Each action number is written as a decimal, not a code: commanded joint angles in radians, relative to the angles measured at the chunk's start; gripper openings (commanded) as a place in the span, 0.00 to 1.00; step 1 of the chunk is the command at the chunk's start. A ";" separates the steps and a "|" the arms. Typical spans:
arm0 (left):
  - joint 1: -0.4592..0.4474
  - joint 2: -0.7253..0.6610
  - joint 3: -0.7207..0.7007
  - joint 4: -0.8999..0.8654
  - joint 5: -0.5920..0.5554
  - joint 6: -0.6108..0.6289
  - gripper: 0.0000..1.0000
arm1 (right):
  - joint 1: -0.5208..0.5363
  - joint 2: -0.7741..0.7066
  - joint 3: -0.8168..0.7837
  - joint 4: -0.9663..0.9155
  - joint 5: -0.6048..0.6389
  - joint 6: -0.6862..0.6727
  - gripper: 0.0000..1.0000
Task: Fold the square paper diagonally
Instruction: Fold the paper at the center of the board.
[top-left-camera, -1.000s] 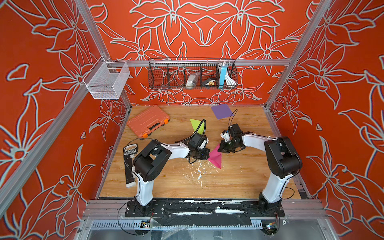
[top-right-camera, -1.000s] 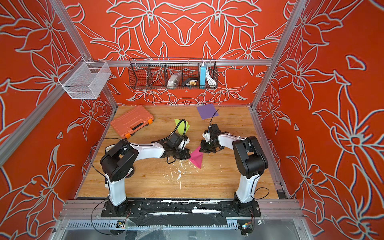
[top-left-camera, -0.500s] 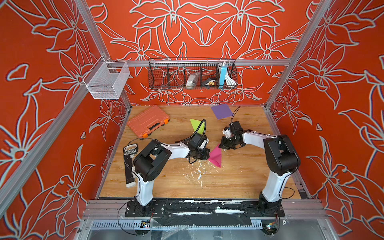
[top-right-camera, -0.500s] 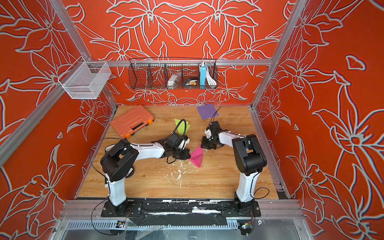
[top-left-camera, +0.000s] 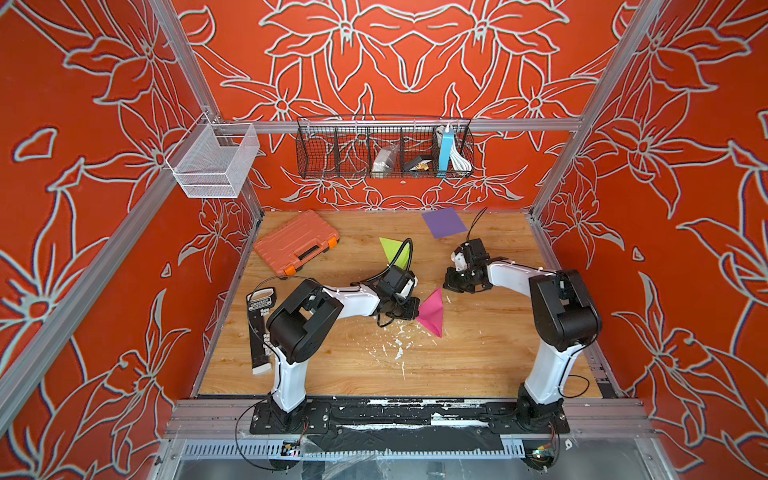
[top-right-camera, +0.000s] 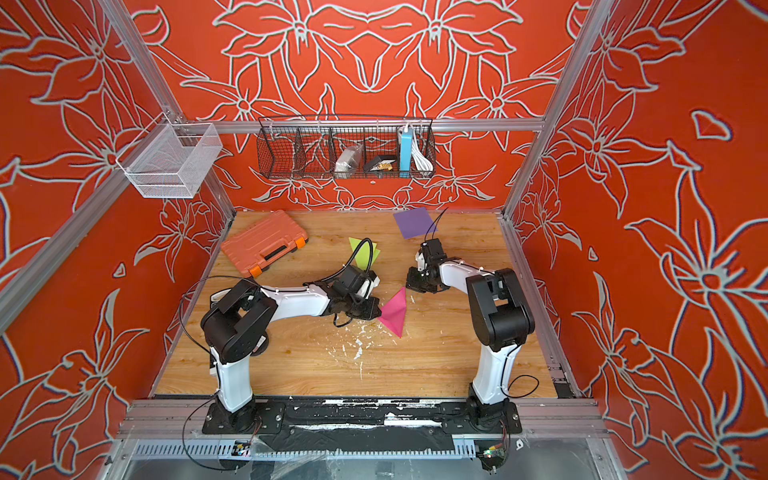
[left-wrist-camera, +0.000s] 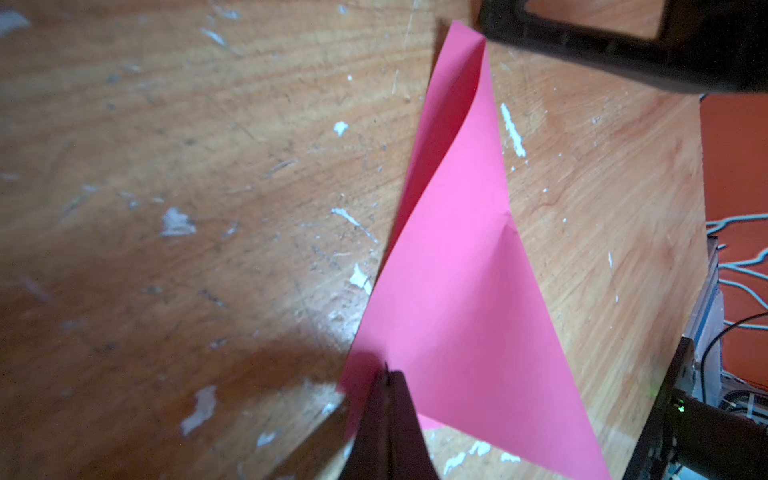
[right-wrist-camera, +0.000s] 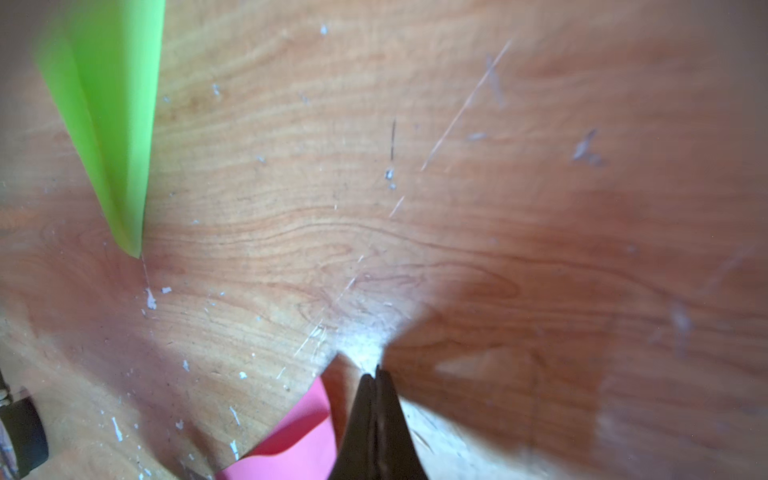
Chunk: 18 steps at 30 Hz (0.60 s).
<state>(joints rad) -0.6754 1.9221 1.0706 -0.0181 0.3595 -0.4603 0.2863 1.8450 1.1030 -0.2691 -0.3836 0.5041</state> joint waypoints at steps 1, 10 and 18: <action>-0.014 0.043 -0.003 -0.076 -0.033 0.021 0.04 | -0.001 -0.114 0.000 -0.006 0.014 -0.030 0.00; -0.025 0.022 -0.013 -0.065 -0.051 0.024 0.05 | 0.032 -0.246 -0.147 -0.135 -0.028 0.023 0.11; -0.053 0.006 -0.012 -0.050 -0.053 0.018 0.06 | 0.073 -0.262 -0.186 -0.157 -0.058 -0.003 0.21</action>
<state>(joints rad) -0.7063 1.9221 1.0725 -0.0093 0.3283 -0.4522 0.3435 1.5978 0.9112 -0.4015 -0.4229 0.5137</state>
